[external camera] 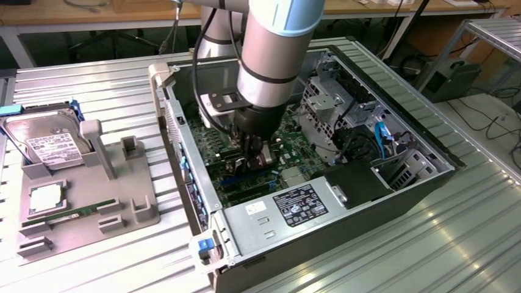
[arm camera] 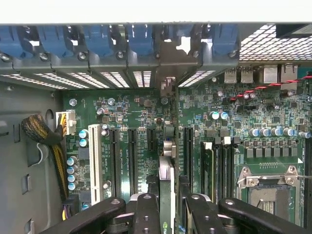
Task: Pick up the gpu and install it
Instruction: 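Insert the gpu into the slot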
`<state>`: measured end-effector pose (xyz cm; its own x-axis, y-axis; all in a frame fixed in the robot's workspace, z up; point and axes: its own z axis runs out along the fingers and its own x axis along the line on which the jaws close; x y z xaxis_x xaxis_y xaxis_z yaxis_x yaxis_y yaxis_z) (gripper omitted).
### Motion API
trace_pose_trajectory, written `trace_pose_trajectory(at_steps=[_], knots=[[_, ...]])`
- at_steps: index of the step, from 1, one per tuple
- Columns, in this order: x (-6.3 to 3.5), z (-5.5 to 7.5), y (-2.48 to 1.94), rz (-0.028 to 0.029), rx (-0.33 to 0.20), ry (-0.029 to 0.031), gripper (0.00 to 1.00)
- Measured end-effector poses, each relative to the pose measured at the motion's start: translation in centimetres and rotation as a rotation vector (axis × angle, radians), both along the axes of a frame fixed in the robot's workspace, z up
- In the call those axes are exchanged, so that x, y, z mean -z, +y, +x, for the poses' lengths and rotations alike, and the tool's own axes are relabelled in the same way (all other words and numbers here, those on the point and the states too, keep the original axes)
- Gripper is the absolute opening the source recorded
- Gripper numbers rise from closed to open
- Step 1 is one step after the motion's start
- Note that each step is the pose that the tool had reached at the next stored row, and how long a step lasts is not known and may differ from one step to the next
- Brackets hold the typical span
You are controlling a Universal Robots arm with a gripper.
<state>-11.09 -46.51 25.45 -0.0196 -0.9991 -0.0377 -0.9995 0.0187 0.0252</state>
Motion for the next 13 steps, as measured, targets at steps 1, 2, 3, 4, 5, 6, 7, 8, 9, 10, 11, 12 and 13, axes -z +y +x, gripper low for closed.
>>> trace_pose_trajectory(at_steps=[1, 2, 3, 4, 5, 6, 7, 8, 9, 10, 11, 12, 13], knots=[[0.04, 0.0, 0.0, -0.0003, 0.0, 0.0002, 0.26], [0.06, 0.0, 0.0, -0.0006, 0.0, 0.0003, 0.26], [0.07, 0.0, 0.0, -0.0006, 0.0, 0.0003, 0.26], [0.08, 0.0, 0.0, -0.0004, 0.0, 0.0002, 0.26], [0.1, 0.01, 0.0, 0.0, 0.0, 0.0, 0.26], [0.1, 0.02, 0.0, 0.0004, 0.0, 0.0, 0.26], [0.1, 0.05, 0.01, 0.0011, 0.0, -0.0001, 0.26], [0.09, 0.07, 0.01, 0.0017, 0.0, 0.0, 0.26], [0.08, 0.09, 0.03, 0.0027, 0.0, 0.0, 0.26], [0.07, 0.11, 0.04, 0.0036, 0.0, 0.0, 0.26], [0.07, 0.13, 0.05, 0.0046, 0.0, -0.0001, 0.26], [0.06, 0.14, 0.06, 0.0053, 0.0, -0.0001, 0.26], [0.06, 0.15, 0.06, 0.0056, 0.0, -0.0001, 0.26]])
